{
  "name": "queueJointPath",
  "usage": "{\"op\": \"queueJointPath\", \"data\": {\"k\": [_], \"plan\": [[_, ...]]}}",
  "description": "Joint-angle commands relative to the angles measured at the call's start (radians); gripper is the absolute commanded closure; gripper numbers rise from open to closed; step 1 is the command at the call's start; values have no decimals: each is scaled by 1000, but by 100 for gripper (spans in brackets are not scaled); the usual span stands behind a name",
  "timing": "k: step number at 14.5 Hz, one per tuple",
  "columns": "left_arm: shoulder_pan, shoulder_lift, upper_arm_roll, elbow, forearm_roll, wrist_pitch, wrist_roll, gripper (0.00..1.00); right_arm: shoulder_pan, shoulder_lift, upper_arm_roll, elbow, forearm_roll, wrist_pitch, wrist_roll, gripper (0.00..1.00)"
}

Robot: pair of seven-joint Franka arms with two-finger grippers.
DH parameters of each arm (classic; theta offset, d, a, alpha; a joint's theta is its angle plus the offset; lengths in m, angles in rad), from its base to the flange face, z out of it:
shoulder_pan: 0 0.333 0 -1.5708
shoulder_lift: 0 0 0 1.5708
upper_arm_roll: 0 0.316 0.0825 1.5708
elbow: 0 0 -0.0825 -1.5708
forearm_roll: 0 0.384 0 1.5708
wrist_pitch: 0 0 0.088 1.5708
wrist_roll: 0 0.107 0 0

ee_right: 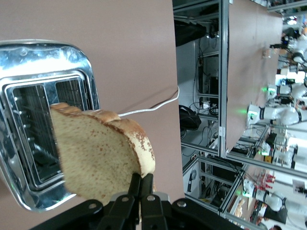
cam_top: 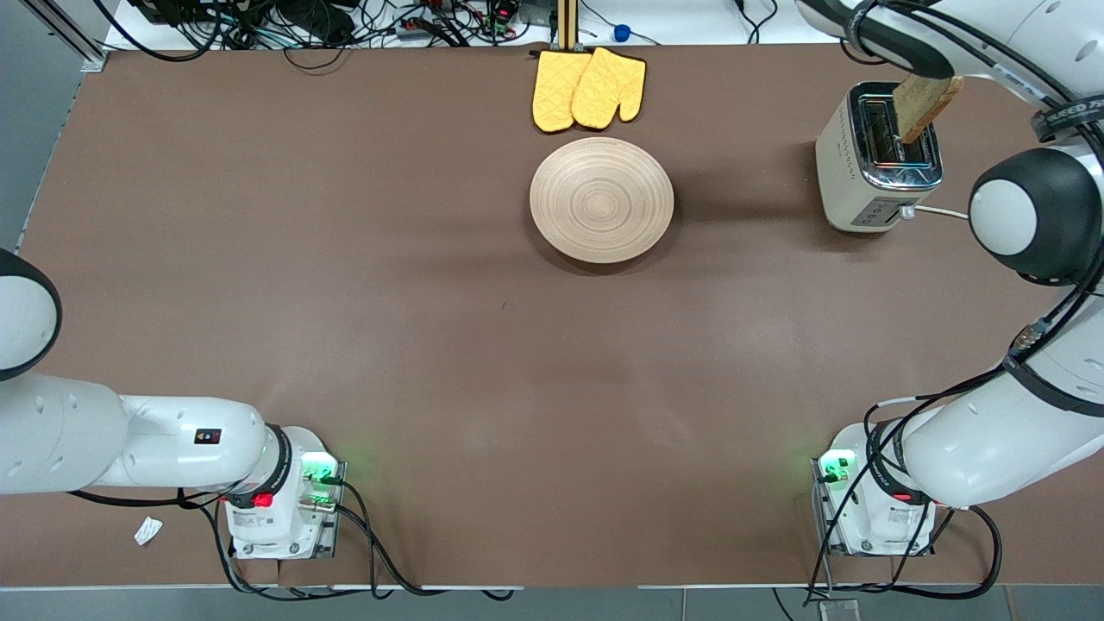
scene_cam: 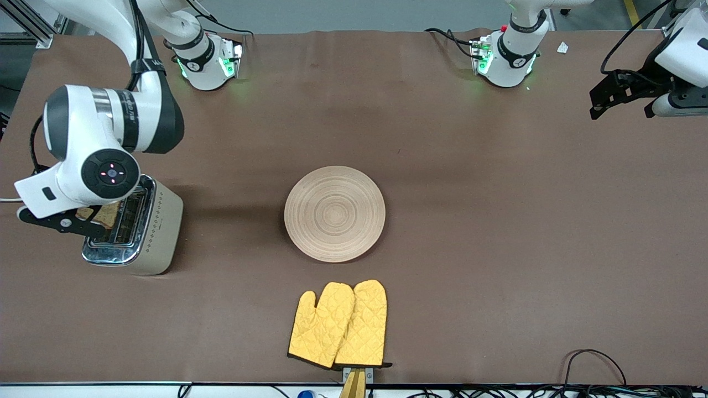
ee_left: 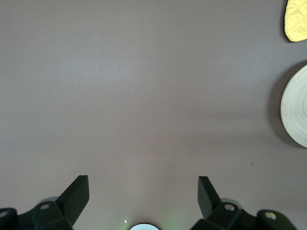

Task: Move plate and put bread in toaster
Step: 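Lower the bread into the toaster slot with the right gripper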

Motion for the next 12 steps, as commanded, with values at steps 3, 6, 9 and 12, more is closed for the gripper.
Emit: {"op": "queueJointPath", "data": {"k": [3, 6, 9, 12], "plan": [[0, -20, -4, -17, -6, 4, 13, 0, 14, 50, 6, -3, -62, 14, 70, 100], [0, -19, -4, -14, 2, 4, 12, 0, 4, 68, 6, 2, -90, 46, 70, 100], [6, -14, -2, -3, 5, 2, 12, 0, 2, 85, 6, 3, -90, 54, 70, 100], [8, -11, -2, -2, 5, 2, 10, 0, 2, 87, 6, 3, -84, 60, 73, 100]]}}
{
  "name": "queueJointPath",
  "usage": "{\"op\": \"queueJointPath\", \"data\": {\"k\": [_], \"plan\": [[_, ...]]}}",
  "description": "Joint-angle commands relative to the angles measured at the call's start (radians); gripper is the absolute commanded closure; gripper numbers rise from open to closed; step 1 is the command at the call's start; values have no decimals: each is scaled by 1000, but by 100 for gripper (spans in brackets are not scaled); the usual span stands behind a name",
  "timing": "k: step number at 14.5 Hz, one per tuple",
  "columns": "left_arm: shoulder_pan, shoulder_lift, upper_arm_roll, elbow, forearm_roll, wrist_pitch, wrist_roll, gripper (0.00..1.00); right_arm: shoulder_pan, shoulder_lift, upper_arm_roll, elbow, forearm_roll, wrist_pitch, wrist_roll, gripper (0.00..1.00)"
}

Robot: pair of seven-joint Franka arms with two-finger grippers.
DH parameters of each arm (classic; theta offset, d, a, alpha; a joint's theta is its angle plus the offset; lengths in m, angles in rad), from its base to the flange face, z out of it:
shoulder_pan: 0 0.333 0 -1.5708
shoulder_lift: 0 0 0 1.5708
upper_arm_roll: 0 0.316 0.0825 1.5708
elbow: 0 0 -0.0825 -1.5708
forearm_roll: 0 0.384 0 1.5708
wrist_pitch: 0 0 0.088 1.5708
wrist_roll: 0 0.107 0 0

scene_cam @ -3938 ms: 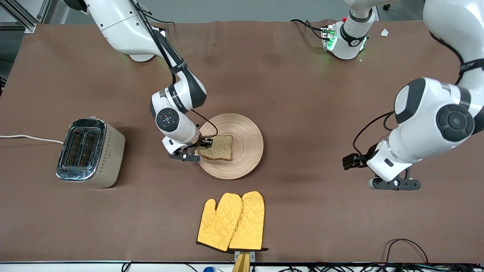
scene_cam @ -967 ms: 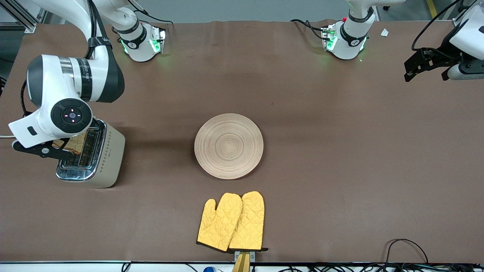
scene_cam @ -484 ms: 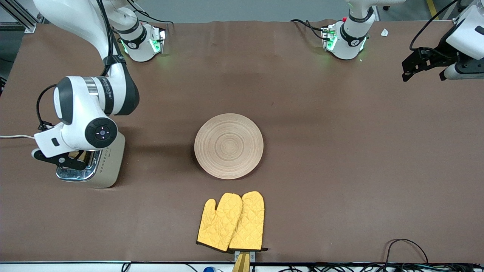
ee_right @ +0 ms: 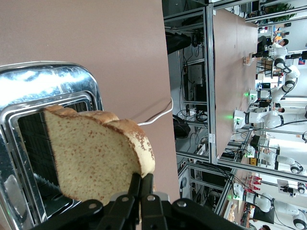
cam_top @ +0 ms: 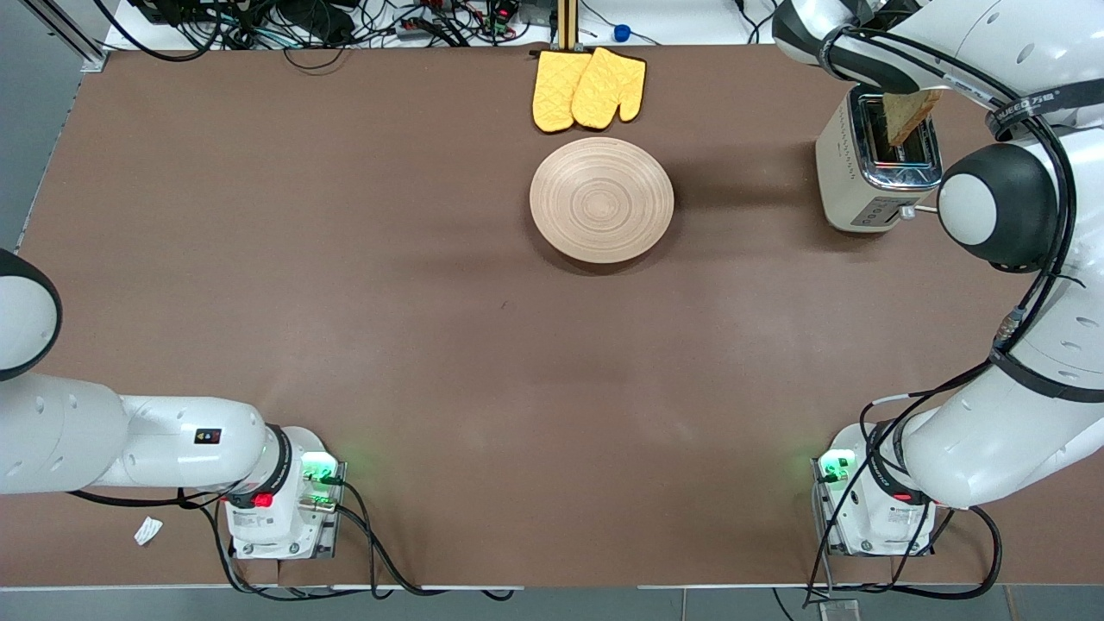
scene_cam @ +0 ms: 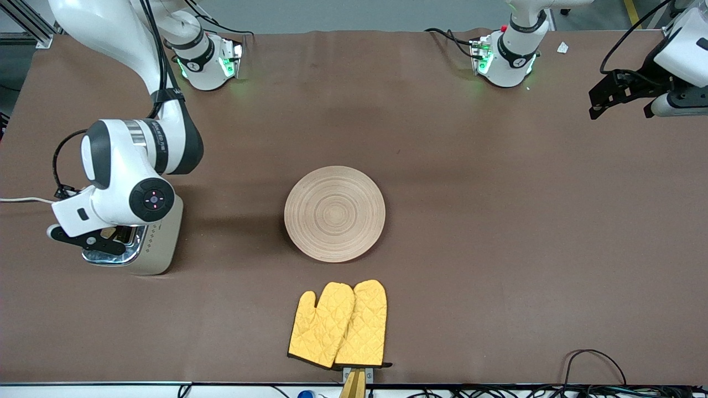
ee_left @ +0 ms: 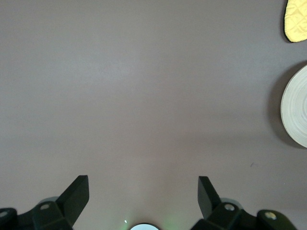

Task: Move plate and put bread in toaster
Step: 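Lower the bread into the toaster slot with the right gripper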

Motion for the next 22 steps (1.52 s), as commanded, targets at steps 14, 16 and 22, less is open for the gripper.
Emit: {"op": "queueJointPath", "data": {"k": [14, 16, 22], "plan": [[-4, -3, -3, 9, 36, 3, 12, 0, 8, 50, 8, -40, -5, 21, 13, 100], [-4, -3, -3, 9, 34, 1, 12, 0, 12, 55, 10, -48, -4, 14, 13, 100], [-5, -3, -4, 7, 31, 1, 13, 0, 38, 39, 10, -95, -4, -9, 6, 100]]}}
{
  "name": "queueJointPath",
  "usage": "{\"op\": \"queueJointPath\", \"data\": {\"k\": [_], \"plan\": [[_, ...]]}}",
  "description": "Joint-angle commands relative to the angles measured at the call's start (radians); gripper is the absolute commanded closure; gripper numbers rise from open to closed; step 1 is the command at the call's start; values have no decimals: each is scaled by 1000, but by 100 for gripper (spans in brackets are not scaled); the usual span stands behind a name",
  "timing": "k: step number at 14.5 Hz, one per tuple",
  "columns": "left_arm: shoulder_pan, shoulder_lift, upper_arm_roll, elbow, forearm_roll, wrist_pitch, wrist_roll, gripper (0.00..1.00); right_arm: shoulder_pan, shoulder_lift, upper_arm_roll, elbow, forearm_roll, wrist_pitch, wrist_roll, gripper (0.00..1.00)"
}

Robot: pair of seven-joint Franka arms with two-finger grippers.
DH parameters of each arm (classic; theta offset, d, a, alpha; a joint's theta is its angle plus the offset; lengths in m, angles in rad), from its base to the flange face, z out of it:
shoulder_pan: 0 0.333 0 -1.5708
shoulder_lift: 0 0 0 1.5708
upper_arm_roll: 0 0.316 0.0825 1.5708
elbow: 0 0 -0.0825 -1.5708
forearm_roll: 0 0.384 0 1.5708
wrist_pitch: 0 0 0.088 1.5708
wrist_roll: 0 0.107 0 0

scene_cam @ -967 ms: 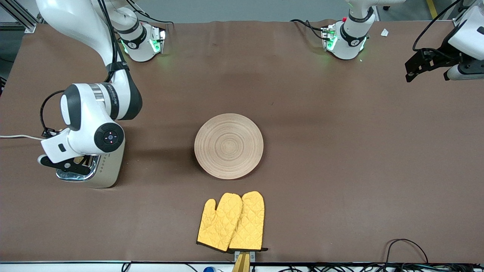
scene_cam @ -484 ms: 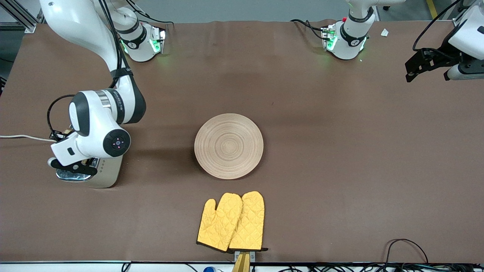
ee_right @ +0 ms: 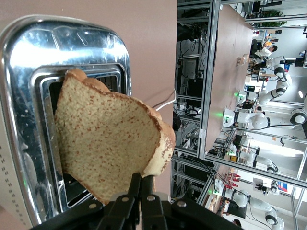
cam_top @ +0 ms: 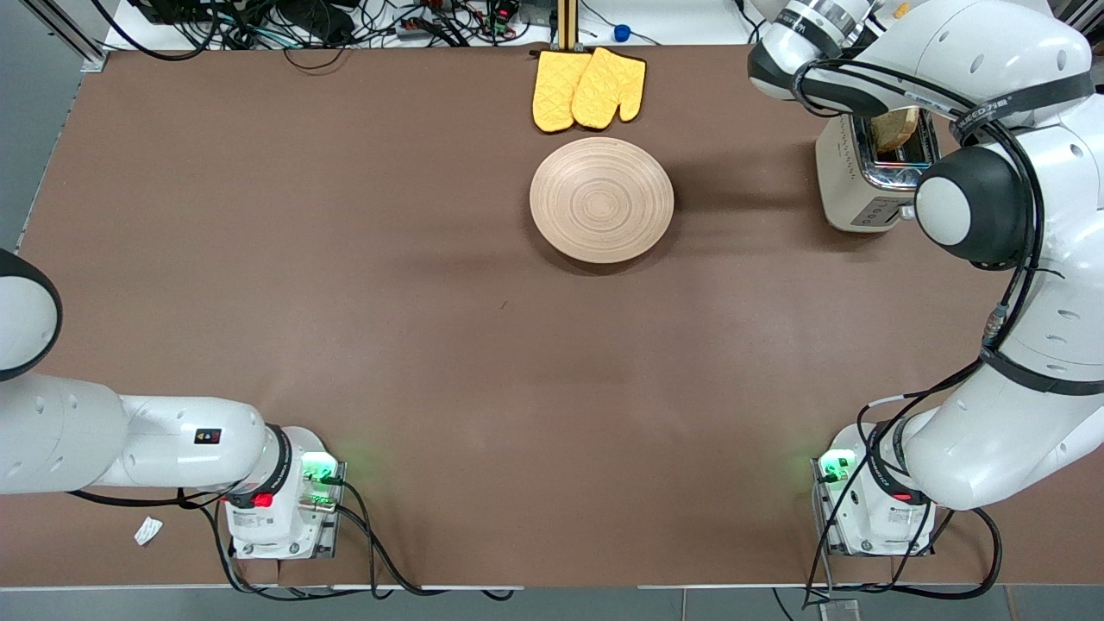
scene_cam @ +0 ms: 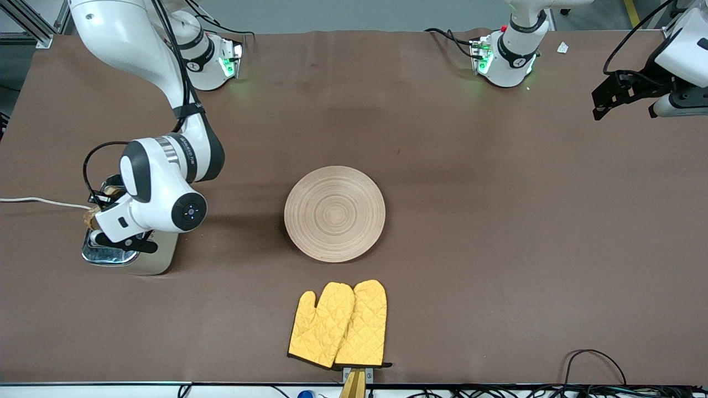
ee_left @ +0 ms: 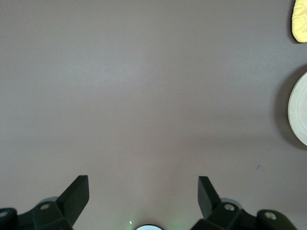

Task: Move plate and put bread in toaster
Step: 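Lower the bread into the toaster slot with the right gripper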

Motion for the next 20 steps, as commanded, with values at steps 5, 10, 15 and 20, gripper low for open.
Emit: {"op": "queueJointPath", "data": {"k": [5, 10, 15, 20], "plan": [[0, -4, -1, 7, 2, 0, 15, 0, 12, -57, 5, -49, -6, -8, -18, 100], [1, -4, -1, 6, 2, -2, 15, 0, 12, -73, 5, -71, -16, -14, -59, 100], [0, -4, -1, 6, 2, -2, 15, 0, 19, -77, 3, -100, -50, -17, -143, 100], [0, -4, -1, 6, 2, -2, 16, 0, 25, -77, 5, -124, -96, -14, -214, 100]]}}
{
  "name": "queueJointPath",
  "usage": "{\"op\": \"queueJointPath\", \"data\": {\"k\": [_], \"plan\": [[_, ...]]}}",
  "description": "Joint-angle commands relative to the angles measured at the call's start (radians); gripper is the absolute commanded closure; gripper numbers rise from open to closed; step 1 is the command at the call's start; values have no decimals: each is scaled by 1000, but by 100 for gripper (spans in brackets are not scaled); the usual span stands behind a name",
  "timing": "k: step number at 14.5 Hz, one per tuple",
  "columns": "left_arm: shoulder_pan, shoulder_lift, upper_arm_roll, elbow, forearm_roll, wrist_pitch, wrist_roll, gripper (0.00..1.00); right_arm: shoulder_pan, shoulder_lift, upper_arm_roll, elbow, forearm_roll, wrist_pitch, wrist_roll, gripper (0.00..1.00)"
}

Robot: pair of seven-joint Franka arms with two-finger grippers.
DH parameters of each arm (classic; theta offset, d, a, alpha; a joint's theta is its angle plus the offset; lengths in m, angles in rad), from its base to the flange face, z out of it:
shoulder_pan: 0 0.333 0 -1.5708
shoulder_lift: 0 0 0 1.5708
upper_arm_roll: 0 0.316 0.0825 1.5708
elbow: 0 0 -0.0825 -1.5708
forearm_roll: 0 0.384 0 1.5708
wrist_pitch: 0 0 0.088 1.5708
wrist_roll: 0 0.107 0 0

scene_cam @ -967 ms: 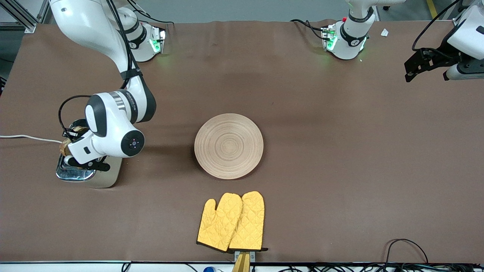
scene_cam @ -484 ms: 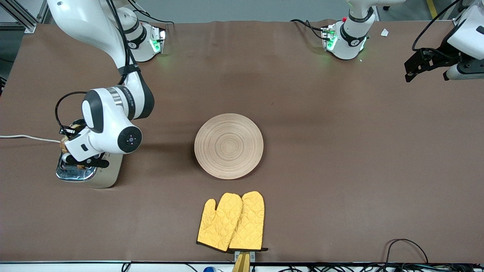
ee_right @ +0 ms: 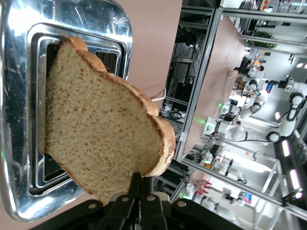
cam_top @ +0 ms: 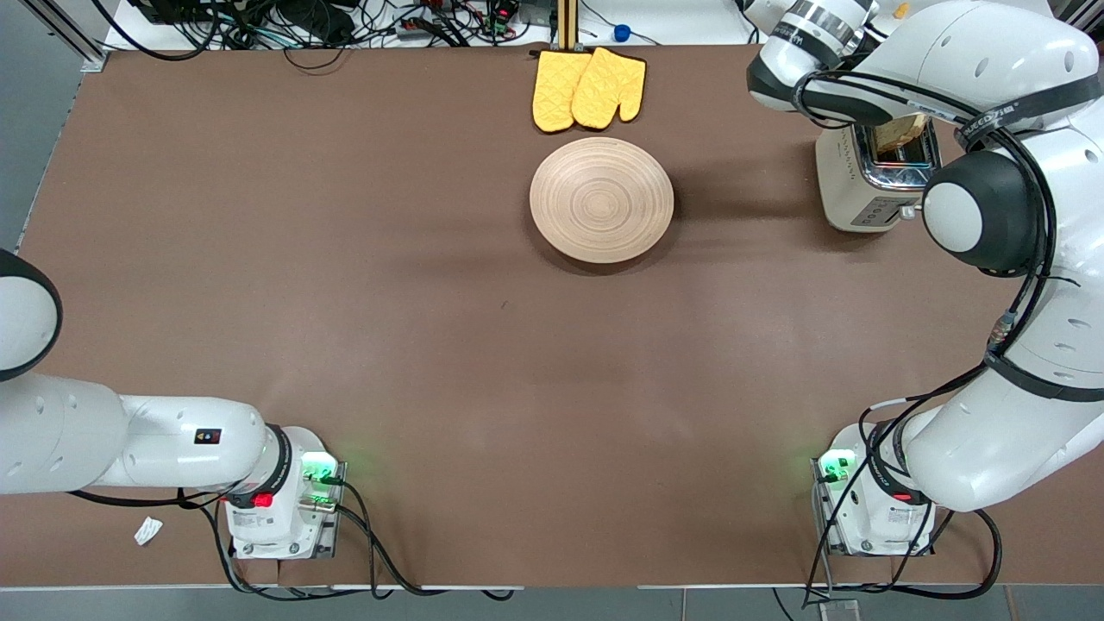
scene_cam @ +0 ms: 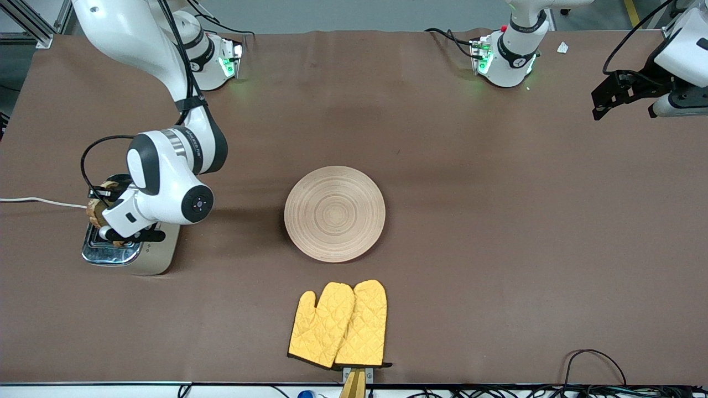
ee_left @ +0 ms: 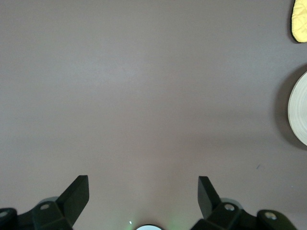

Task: Move plate and put bread in toaster
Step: 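Lower the bread into the toaster slot with the right gripper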

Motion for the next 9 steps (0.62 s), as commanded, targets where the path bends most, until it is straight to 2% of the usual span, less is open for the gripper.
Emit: {"op": "queueJointPath", "data": {"k": [1, 9], "plan": [[0, -4, -1, 6, 2, -2, 15, 0, 4, -37, 3, -47, -35, 9, -65, 100], [6, -4, -1, 6, 2, -2, 18, 0, 4, -38, 5, -47, -61, 9, -168, 100]]}}
